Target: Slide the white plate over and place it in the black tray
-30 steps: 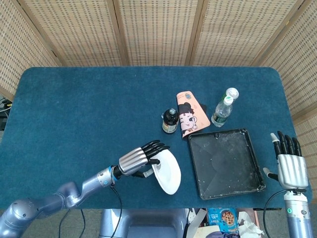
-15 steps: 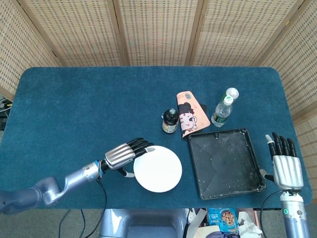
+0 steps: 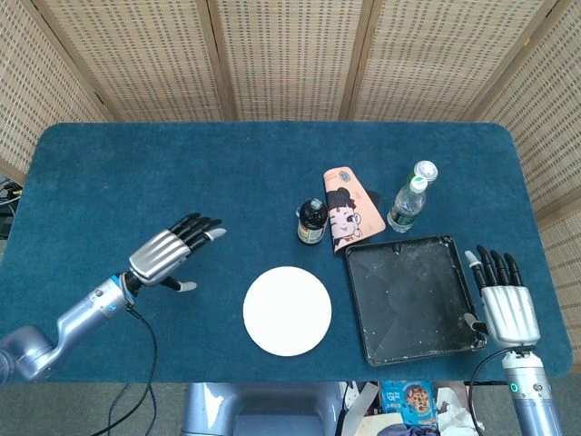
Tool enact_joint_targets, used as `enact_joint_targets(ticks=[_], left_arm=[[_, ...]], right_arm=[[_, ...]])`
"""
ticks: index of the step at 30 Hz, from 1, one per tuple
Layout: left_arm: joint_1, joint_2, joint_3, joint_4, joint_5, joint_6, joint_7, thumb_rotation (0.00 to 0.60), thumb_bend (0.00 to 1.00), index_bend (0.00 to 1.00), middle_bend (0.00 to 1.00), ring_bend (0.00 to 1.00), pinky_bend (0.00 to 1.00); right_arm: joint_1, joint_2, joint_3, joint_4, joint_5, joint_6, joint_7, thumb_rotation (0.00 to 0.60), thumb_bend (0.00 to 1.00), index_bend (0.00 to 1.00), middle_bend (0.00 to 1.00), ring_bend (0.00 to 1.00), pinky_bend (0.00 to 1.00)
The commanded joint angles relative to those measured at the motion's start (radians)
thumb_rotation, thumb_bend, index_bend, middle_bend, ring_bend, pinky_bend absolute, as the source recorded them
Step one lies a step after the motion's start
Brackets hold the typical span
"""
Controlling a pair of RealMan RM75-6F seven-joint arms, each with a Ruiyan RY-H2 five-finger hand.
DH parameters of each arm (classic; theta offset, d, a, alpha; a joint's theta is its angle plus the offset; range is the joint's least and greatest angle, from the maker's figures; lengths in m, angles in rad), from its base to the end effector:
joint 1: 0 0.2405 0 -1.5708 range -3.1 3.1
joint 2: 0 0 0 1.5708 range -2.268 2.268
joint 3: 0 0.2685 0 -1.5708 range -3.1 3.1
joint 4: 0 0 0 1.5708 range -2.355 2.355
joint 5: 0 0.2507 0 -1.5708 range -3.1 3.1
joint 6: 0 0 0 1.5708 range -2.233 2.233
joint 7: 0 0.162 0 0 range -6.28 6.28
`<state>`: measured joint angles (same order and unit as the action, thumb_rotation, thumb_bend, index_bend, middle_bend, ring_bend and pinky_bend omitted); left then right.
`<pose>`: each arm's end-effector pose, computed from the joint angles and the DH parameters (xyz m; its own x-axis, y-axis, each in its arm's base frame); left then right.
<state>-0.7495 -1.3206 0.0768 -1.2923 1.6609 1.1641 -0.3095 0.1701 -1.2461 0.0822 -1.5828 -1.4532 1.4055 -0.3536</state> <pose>-0.2155 0.3702 0.0183 0.4680 0.2089 0.8587 0.7328 -0.6348 -0.2450 -0.3174 -0.2381 0.0813 0.6099 -0.0139 0.7924 -0.7917 -0.0544 0.6084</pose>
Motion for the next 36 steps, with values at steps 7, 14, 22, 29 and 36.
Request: enact_joint_targets(ticks=[7,14,22,29,36], left_arm=[[0.19,0.122,-0.051,-0.116,-0.191,0.139,0.153,0.6,0.0,0.0,0.0,0.0,0.0],[0.295,0.173,-0.076,-0.217,-0.271,0.229,0.214,0.6,0.0,0.0,0.0,0.0,0.0],[0.358,0.194,-0.107,-0.279,-0.323,0.26,0.255,0.6,0.0,0.0,0.0,0.0,0.0],[0.365,0.188,-0.124,-0.271,-0.319,0.243,0.265,0.6,0.0,0.0,0.0,0.0,0.0],[0.372,0.181,-0.145,-0.259,-0.323,0.22,0.269,0.6,0.0,0.0,0.0,0.0,0.0]], right_arm=[[0.177,0.011,-0.136,0.129,-0.406,-0.079,0.328,0.6,0.0,0.0,0.0,0.0,0.0],[0.304,-0.074,-0.155,0.205,-0.575,-0.077,0.455,0.6,0.0,0.02,0.0,0.0,0.0],[0.437,-0.182,-0.148,0.216,-0.624,-0.197,0.438,0.6,0.0,0.06,0.0,0.0,0.0],[0.511,-0.263,-0.159,0.241,-0.639,-0.292,0.4,0.6,0.0,0.09,0.0,0.0,0.0],[0.546,-0.324,-0.17,0.259,-0.612,-0.358,0.329,0.6,0.0,0.13,0.0,0.0,0.0]])
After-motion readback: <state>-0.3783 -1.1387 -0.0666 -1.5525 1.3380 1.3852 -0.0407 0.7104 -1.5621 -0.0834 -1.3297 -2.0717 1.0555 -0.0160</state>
